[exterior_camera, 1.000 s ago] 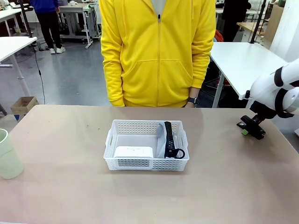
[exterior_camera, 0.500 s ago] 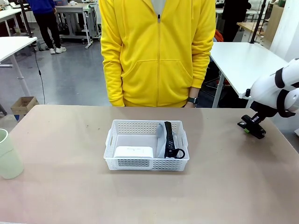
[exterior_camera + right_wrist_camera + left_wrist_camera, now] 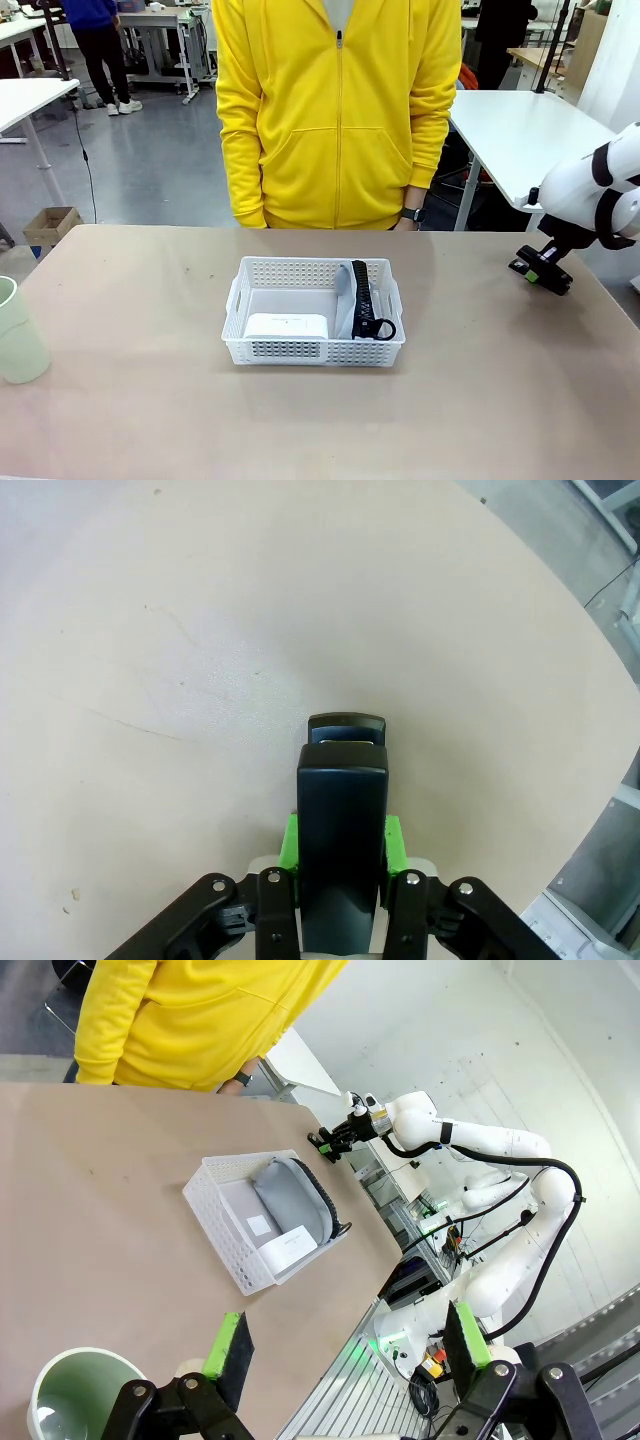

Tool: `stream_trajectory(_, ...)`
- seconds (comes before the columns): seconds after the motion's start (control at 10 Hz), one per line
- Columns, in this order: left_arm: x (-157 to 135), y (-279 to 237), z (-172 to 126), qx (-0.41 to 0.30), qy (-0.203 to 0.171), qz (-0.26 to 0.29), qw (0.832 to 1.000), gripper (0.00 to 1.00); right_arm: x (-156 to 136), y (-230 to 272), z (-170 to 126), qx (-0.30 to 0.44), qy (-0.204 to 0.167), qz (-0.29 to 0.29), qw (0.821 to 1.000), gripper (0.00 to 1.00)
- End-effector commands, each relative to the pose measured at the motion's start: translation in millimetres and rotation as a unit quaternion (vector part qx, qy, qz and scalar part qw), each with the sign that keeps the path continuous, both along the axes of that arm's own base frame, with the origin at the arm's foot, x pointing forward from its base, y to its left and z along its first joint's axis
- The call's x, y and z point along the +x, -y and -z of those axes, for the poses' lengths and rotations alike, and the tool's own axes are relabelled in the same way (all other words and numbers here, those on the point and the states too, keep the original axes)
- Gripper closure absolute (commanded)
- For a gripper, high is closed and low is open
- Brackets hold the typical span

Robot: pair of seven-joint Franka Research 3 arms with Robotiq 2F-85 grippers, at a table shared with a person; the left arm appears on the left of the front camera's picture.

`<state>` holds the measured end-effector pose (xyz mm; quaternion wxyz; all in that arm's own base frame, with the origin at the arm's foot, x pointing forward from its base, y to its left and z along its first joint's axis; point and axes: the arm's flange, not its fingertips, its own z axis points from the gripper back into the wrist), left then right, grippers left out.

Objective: Efficiently arrange items inside the basket to fit them all.
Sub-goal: Pick up the Stapler and place it inside the Organizing basket.

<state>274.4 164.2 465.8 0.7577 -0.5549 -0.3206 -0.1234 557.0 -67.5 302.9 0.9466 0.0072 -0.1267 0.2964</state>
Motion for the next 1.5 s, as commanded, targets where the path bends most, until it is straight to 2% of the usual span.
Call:
stream_trajectory(0.0,0,1,-4,-0.008,0.005,0.0,1.0,0.0,-7,1,-10,0.018,0.007,-0.013,1.0,1.0)
stream_trajectory(0.2,0,1,-4,-0.008,0.005,0.0,1.0,0.0,-21,0,-29,0.039,0.016,-0.024,0.999,1.0)
stream_trajectory(0.4,0,1,-4,-0.008,0.005,0.0,1.0,0.0,-64,-7,-89,0.063,0.065,-0.065,0.994,1.0)
stream_trajectory(0.5,0,1,-4,-0.008,0.005,0.0,1.0,0.0,-88,-17,-112,0.078,0.078,-0.092,0.99,1.0)
stream_trajectory(0.6,0,1,-4,-0.008,0.005,0.0,1.0,0.0,-108,-29,-123,0.106,0.071,-0.127,0.984,1.0)
stream_trajectory(0.7,0,1,-4,-0.008,0.005,0.0,1.0,0.0,-126,-41,-128,0.155,0.043,-0.162,0.974,1.0)
stream_trajectory(0.8,0,1,-4,-0.008,0.005,0.0,1.0,0.0,-142,-54,-126,0.175,0.038,-0.189,0.966,1.0)
stream_trajectory(1.0,0,1,-4,-0.008,0.005,0.0,1.0,0.0,-166,-102,-122,0.201,0.085,-0.235,0.947,1.0)
stream_trajectory(1.1,0,1,-4,-0.008,0.005,0.0,1.0,0.0,-165,-135,-120,0.223,0.061,-0.297,0.926,1.0)
stream_trajectory(1.3,0,1,-4,-0.008,0.005,0.0,1.0,0.0,-161,-185,-116,0.259,0.054,-0.299,0.917,1.0)
stream_trajectory(1.4,0,1,-4,-0.008,0.005,0.0,1.0,0.0,-163,-207,-112,0.275,0.048,-0.275,0.92,0.93)
